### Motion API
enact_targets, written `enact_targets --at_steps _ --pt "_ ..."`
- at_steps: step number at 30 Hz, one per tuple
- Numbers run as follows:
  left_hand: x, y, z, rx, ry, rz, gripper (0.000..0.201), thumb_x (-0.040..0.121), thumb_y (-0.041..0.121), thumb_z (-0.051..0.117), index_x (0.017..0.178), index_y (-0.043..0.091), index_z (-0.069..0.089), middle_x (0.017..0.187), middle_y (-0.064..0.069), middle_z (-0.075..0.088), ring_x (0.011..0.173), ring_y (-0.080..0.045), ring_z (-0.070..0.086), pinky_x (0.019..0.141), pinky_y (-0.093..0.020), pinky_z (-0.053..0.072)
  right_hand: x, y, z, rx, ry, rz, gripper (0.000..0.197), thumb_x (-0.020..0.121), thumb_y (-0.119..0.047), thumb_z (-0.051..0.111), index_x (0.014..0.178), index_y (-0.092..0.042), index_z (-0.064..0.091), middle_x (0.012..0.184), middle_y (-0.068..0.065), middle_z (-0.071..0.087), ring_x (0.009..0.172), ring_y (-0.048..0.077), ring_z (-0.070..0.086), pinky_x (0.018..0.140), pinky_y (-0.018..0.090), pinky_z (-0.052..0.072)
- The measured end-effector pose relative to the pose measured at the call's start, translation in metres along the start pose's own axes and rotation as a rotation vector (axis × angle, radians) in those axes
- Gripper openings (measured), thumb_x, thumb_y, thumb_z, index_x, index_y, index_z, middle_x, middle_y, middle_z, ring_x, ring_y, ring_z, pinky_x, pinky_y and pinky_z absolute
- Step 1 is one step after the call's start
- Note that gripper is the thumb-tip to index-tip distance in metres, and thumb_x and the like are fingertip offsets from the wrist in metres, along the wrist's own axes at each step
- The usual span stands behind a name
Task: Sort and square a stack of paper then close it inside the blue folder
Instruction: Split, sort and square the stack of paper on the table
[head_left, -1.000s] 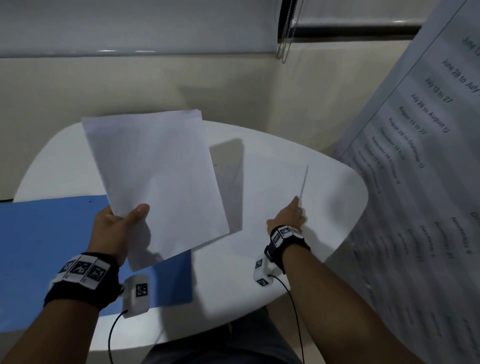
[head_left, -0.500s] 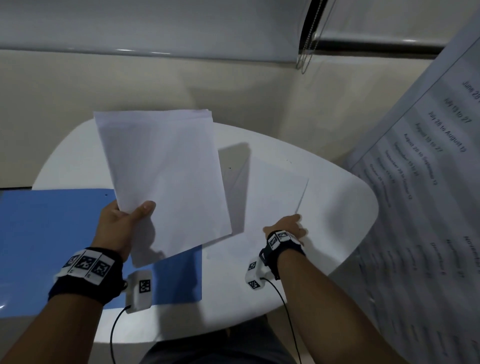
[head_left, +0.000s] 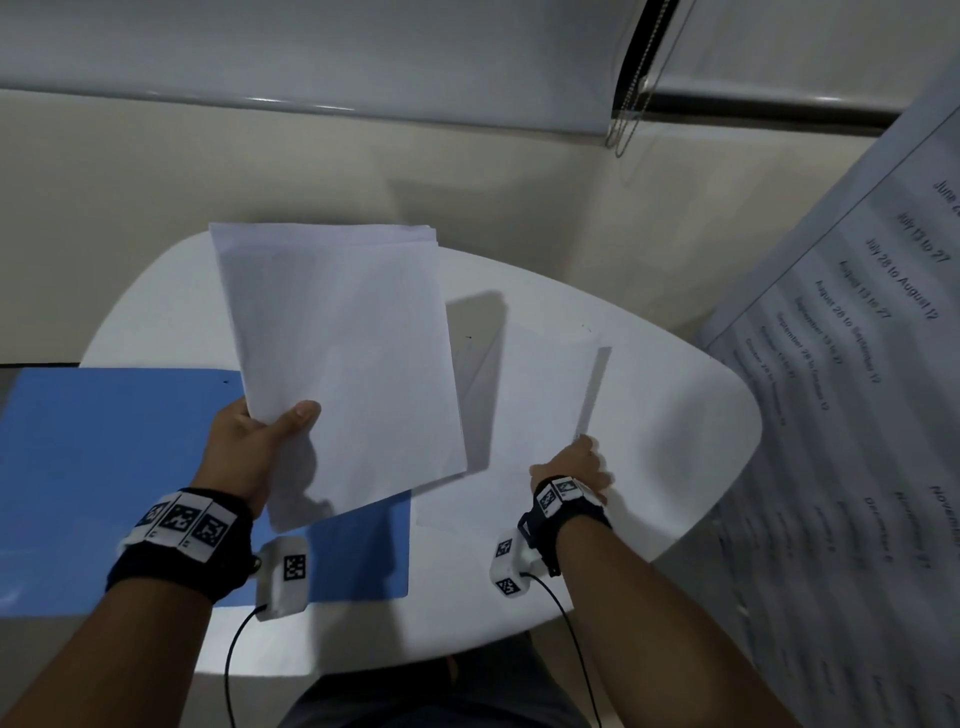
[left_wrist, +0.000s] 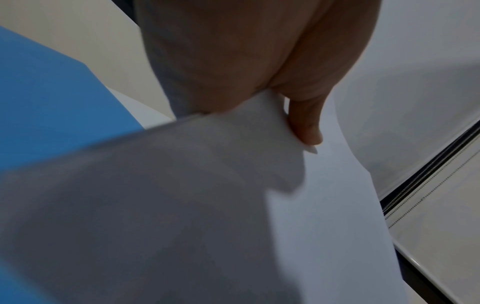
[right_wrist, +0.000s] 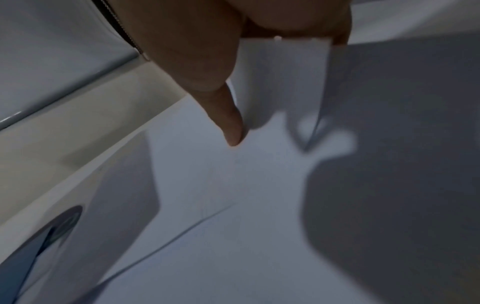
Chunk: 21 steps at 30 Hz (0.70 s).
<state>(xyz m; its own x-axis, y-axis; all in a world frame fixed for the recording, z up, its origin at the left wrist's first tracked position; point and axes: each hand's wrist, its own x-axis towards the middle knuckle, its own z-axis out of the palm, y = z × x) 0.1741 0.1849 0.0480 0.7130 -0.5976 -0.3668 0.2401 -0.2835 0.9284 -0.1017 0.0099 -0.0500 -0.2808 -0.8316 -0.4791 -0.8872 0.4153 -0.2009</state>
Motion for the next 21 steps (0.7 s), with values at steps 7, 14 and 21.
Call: enact_targets --at_steps 7,14,21 --pt "-0.006 -0.003 0.012 0.012 -0.009 -0.038 0.012 0.087 0.013 0.073 0.097 0.014 0.068 0.085 -0.005 0.069 0.072 -0.022 0.062 0.062 -0.031 0.049 0.012 0.019 0.000 0.184 -0.091 -0.045 0.041 0.085 -0.004 0.063 0.121 -0.008 0.044 0.122 0.014 0.057 0.098 0.028 0.061 0.092 0.036 0.053" --pt "-0.006 -0.006 0.020 0.008 -0.001 -0.076 0.013 0.087 0.013 0.074 0.099 0.013 0.067 0.088 -0.008 0.069 0.076 -0.026 0.062 0.067 -0.035 0.051 0.016 0.028 -0.047 0.487 -0.011 -0.097 0.033 0.090 -0.008 0.062 0.122 0.000 0.059 0.122 0.014 0.064 0.108 0.032 0.062 0.086 0.027 0.045" --pt "-0.003 -0.036 0.049 -0.037 -0.062 -0.226 0.029 0.084 0.013 0.076 0.111 0.007 0.068 0.104 -0.014 0.072 0.092 -0.034 0.065 0.075 -0.039 0.053 0.021 0.016 -0.173 0.475 0.403 -0.463 0.035 0.090 -0.017 0.063 0.122 -0.001 0.061 0.120 0.018 0.066 0.111 0.034 0.061 0.095 0.033 0.044"
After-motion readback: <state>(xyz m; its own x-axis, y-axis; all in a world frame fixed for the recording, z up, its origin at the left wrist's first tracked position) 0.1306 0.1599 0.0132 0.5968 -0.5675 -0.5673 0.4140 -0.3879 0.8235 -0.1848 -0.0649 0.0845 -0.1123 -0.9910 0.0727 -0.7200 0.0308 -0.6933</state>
